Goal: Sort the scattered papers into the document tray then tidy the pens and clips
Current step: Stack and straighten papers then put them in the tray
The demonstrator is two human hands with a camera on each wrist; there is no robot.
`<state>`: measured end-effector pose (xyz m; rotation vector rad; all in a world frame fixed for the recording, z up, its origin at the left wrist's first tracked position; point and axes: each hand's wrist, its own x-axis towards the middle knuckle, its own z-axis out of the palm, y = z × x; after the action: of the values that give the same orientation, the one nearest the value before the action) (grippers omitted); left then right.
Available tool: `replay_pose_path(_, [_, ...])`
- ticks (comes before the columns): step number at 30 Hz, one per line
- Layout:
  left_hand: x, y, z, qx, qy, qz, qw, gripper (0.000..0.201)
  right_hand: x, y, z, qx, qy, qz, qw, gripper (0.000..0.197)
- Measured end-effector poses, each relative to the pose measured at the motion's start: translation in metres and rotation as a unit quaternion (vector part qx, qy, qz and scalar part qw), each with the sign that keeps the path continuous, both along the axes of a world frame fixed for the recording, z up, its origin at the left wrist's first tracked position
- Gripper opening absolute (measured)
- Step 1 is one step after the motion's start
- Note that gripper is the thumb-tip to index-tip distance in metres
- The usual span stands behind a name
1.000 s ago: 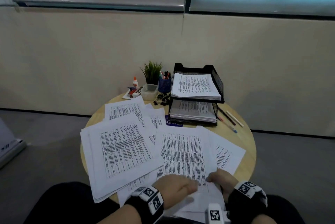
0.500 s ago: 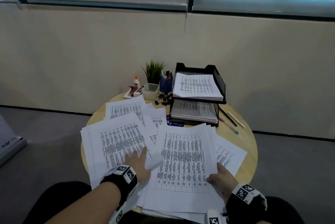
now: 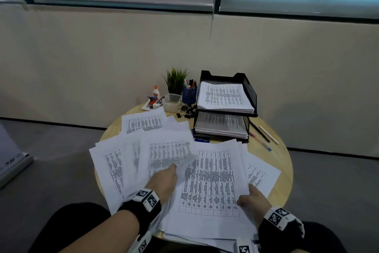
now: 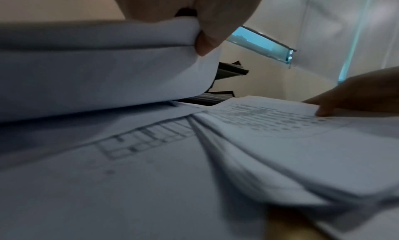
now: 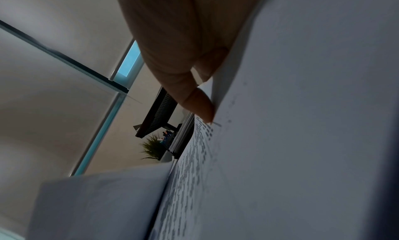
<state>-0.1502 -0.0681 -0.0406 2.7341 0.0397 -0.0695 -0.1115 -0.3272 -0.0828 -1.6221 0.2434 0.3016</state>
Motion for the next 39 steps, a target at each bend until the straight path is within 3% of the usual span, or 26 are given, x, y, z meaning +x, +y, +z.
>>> replay_pose_path(4, [-0.003, -0.03, -0.008, -0.013, 0.022, -0.061, 0.998, 0.028, -0.001, -0.001, 0.005, -0.007, 0.011, 0.014, 1.0, 0.036])
replay_pose_path(9, [-0.015, -0.056, -0.013, 0.006, 0.031, -0.117, 0.993, 0.03, 0.019, -0.011, -0.025, -0.039, 0.063, -0.019, 0.997, 0.051])
replay_pose_path(11, [-0.022, -0.064, -0.011, 0.022, 0.03, -0.142, 0.989, 0.029, 0.023, -0.016, -0.027, 0.007, 0.108, -0.042, 0.993, 0.061])
replay_pose_path(14, [-0.029, -0.072, -0.013, 0.016, 0.026, -0.166, 0.986, 0.029, 0.022, -0.018, -0.017, 0.072, 0.157, 0.002, 0.985, 0.061])
replay_pose_path(15, [-0.031, -0.074, -0.014, 0.012, 0.023, -0.173, 0.985, 0.029, 0.02, -0.015, -0.011, 0.051, 0.156, 0.015, 0.986, 0.065])
replay_pose_path(16, [-0.032, -0.076, -0.015, 0.01, 0.02, -0.18, 0.983, 0.029, 0.022, -0.016, -0.012, 0.034, 0.136, 0.041, 0.989, 0.063])
replay_pose_path(19, [-0.034, -0.075, -0.014, 0.016, 0.028, -0.212, 0.977, 0.03, 0.018, -0.012, -0.008, 0.013, 0.1, 0.046, 0.994, 0.016])
replay_pose_path(22, [-0.033, -0.067, -0.011, -0.005, 0.069, -0.24, 0.968, 0.04, 0.015, -0.01, -0.007, -0.001, 0.082, 0.064, 0.995, 0.026])
replay_pose_path(24, [-0.033, -0.058, -0.005, -0.051, 0.096, -0.217, 0.97, 0.051, 0.014, -0.01, -0.006, 0.011, 0.07, 0.065, 0.995, 0.031])
replay_pose_path(27, [-0.023, -0.032, -0.002, -0.108, 0.069, -0.082, 0.988, 0.045, 0.013, -0.013, 0.005, 0.038, 0.05, 0.063, 0.996, 0.034])
replay_pose_path(29, [-0.015, -0.005, -0.007, -0.05, 0.054, -0.002, 0.997, 0.049, 0.014, -0.019, 0.008, 0.064, 0.034, 0.058, 0.996, 0.038])
replay_pose_path(31, [-0.008, 0.02, -0.015, 0.032, 0.105, 0.045, 0.993, 0.076, 0.013, -0.026, 0.013, 0.075, 0.023, 0.036, 0.996, 0.039])
replay_pose_path(34, [-0.004, 0.04, -0.022, 0.08, 0.193, 0.067, 0.976, 0.104, 0.012, -0.036, 0.022, 0.089, 0.009, 0.012, 0.996, 0.039])
replay_pose_path(39, [0.0, 0.034, -0.024, 0.069, 0.225, 0.053, 0.97, 0.094, 0.008, -0.044, 0.029, 0.106, -0.003, -0.012, 0.994, 0.037])
